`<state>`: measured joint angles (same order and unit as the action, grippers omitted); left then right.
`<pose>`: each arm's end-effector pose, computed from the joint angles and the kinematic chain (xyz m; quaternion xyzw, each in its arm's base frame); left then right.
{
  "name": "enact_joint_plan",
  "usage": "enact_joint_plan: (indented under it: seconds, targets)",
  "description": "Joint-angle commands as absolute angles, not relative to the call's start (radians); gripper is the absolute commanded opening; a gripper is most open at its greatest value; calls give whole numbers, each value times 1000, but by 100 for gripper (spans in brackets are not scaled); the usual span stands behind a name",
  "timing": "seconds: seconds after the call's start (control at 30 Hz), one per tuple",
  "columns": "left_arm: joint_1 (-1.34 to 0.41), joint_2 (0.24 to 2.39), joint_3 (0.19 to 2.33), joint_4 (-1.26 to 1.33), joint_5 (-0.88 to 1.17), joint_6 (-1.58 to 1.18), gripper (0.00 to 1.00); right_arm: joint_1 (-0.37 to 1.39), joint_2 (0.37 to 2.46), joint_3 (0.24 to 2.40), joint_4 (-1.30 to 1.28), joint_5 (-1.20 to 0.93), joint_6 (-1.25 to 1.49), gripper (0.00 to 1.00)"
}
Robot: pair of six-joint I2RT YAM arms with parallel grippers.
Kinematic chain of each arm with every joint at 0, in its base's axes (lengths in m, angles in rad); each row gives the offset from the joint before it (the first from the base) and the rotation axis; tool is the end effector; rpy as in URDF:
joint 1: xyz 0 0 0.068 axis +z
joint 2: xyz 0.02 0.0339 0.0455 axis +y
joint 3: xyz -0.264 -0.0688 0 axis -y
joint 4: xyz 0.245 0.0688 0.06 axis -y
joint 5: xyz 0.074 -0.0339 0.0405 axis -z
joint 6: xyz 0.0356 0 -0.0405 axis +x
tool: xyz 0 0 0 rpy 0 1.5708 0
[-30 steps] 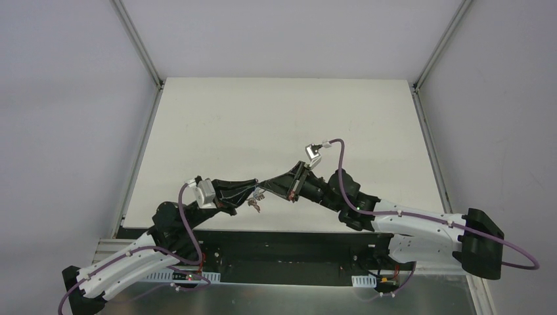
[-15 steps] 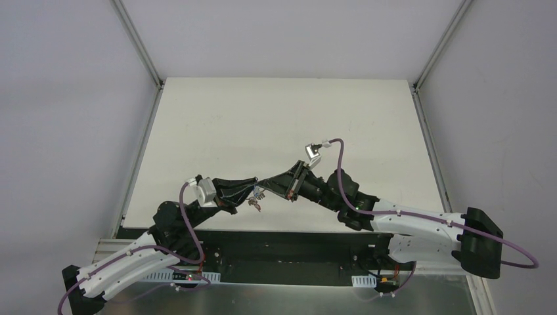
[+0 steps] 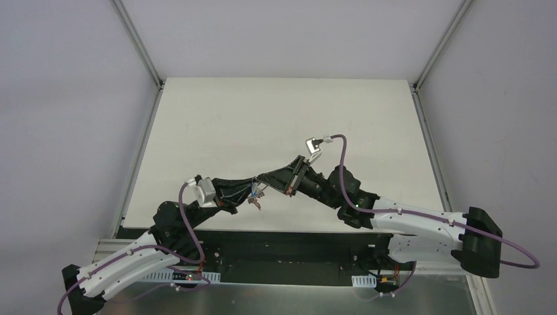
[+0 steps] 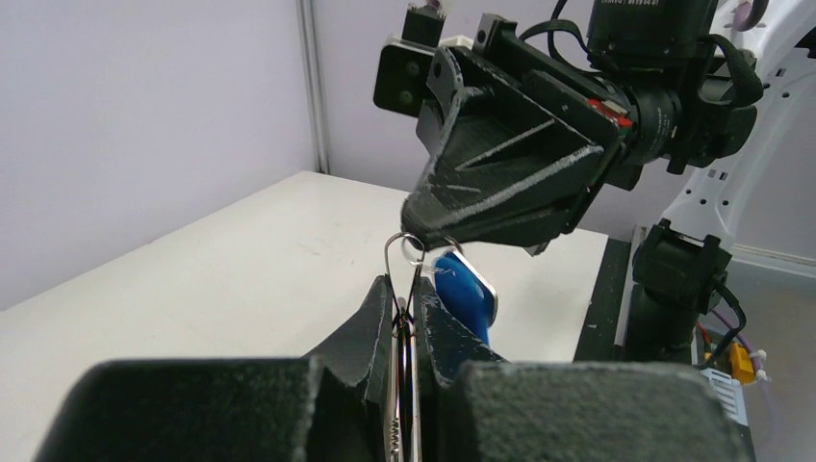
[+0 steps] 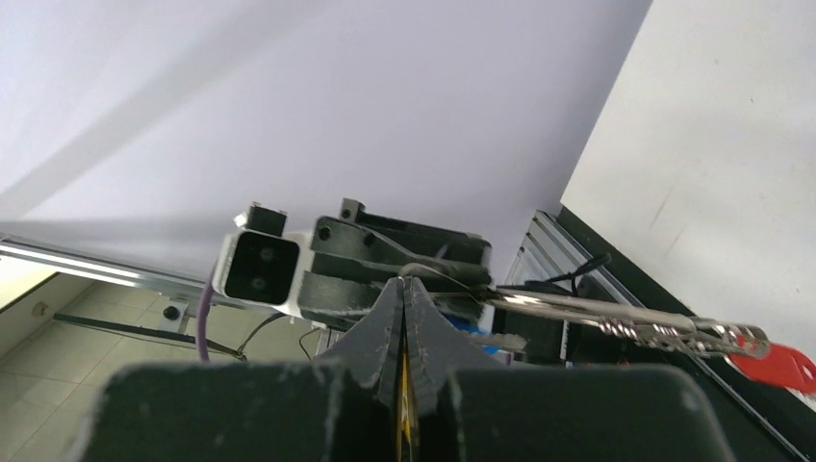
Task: Put the keys on the keyring
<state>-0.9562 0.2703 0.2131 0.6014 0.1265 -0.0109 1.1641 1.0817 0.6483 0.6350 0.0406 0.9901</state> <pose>0.0581 -0.0901 0.2865 0.2721 0.4113 -0.4317 0.7553 0.1006 0.2298 0.3201 -0.0393 0.6312 0.6759 0.3783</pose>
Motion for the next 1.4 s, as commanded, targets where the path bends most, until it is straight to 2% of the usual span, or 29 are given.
enact_joint_plan:
  seconds: [0.0, 0.6, 0.87, 1.0, 1.1, 1.17, 1.2, 1.37]
  targets:
    - [-970, 282, 225, 629, 189, -29, 0, 1164, 1104, 737, 762, 69, 964, 0]
    - [-970, 292, 248, 573, 165, -37, 0, 1163, 1083, 776, 736, 51, 916, 0]
    - [-969, 297, 252, 551, 165, -32, 18, 1163, 1041, 780, 708, 53, 881, 0]
    - [-970, 316, 258, 551, 174, -32, 21, 1163, 1025, 782, 693, 53, 872, 0]
    - [-971, 338, 265, 547, 179, -32, 19, 1163, 1016, 776, 690, 53, 872, 0]
    - [-970, 347, 273, 540, 177, -29, 8, 1163, 1011, 771, 690, 56, 872, 0]
    - [-970, 352, 275, 537, 175, -29, 0, 1163, 1007, 769, 689, 57, 872, 0]
    - [-970, 359, 279, 531, 159, -32, 0, 1163, 982, 758, 660, 70, 858, 0]
